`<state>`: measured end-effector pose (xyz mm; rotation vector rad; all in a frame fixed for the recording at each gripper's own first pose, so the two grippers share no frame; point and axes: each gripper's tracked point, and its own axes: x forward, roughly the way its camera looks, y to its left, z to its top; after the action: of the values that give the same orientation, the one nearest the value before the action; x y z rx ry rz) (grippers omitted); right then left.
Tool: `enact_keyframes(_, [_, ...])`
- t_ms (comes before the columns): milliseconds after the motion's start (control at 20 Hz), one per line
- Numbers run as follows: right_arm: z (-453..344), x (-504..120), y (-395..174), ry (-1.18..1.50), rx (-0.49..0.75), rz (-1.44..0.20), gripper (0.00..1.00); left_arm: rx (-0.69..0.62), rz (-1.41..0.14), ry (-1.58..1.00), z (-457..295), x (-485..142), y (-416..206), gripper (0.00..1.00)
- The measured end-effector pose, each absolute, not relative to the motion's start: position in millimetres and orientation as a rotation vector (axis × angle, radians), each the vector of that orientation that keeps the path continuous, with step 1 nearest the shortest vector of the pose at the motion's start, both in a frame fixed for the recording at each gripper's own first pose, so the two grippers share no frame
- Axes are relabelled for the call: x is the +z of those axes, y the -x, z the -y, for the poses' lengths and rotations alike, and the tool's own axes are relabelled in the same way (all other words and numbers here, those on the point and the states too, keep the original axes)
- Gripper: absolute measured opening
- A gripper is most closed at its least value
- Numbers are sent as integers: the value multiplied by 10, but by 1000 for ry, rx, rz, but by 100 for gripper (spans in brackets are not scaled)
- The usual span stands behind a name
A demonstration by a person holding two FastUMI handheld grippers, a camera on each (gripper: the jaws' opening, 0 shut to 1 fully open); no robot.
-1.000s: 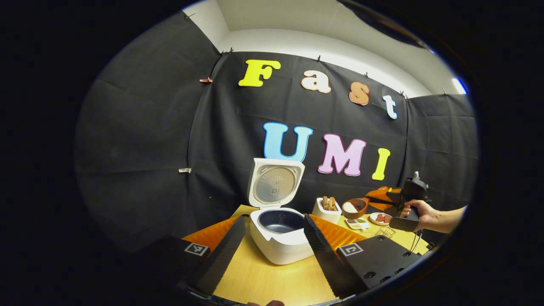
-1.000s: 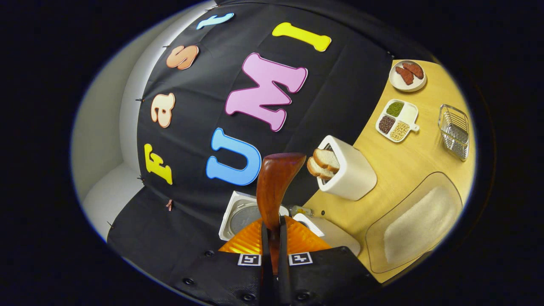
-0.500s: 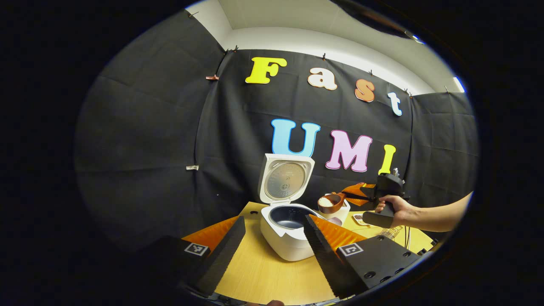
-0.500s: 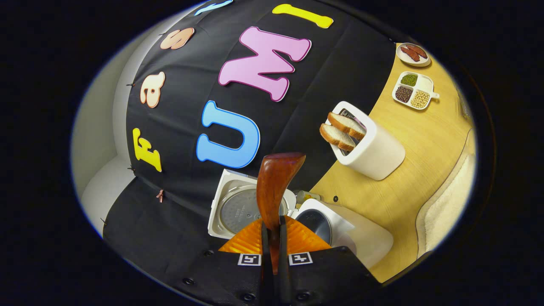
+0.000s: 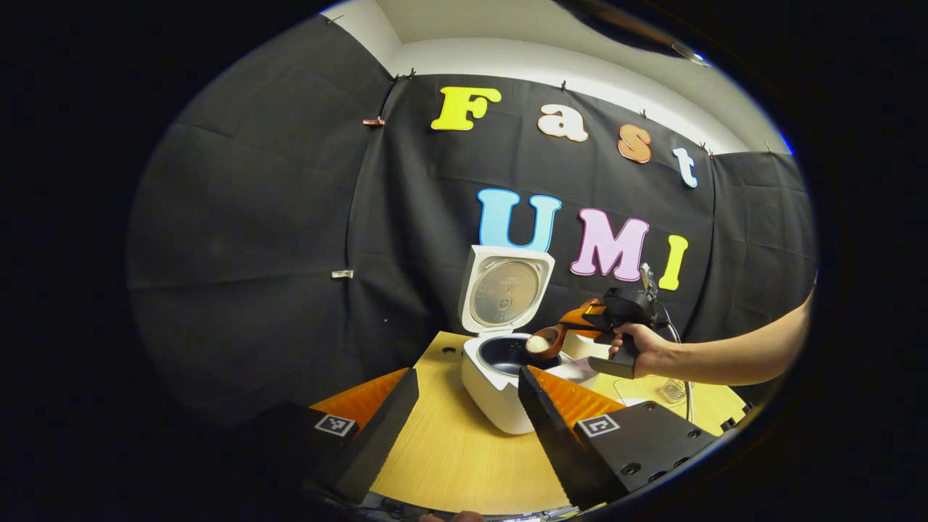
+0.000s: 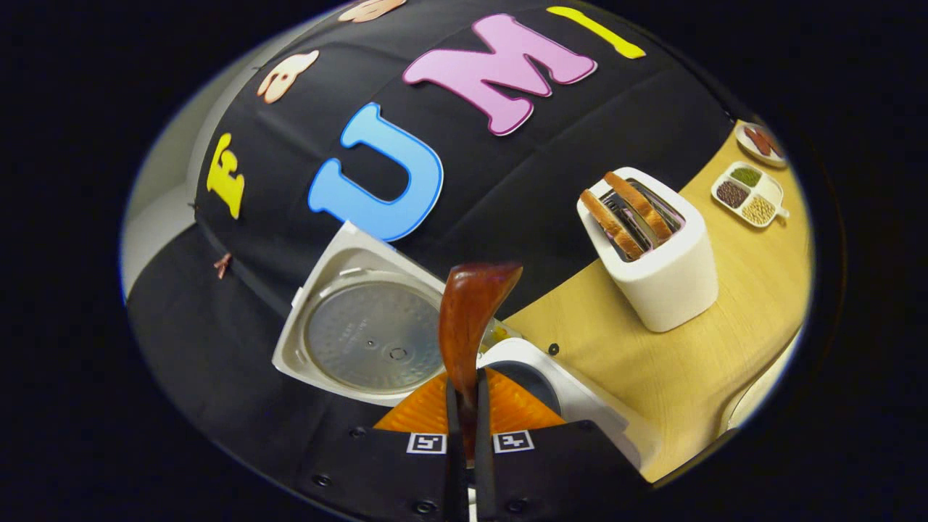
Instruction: Close the left gripper, press the button to open the rice cooker; take a wooden spoon from the chopstick holder with the right hand, scoop a spoonful of rice and pour it into the rice cooker, then put the wooden spoon back into the chopstick holder.
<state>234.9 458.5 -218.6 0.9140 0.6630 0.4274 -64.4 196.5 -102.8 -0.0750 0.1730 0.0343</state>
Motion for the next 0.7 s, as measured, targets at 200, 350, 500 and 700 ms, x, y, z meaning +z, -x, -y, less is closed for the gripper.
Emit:
enact_keyframes(200, [-4748, -2286, -2349, -699, 444, -660, 9, 58, -180, 102, -2043, -1070, 680, 95])
enact_keyframes(350, [-4853, -2242, -2362, -570, 488, -634, 9, 74, -186, 103, -2076, -1108, 743, 95])
enact_keyframes(500, [-4926, -2150, -2334, -449, 531, -595, 8, 87, -182, 104, -2086, -1088, 765, 95])
enact_keyframes(700, [-5039, -2066, -2321, -285, 599, -530, 9, 94, -178, 108, -2070, -1062, 789, 95])
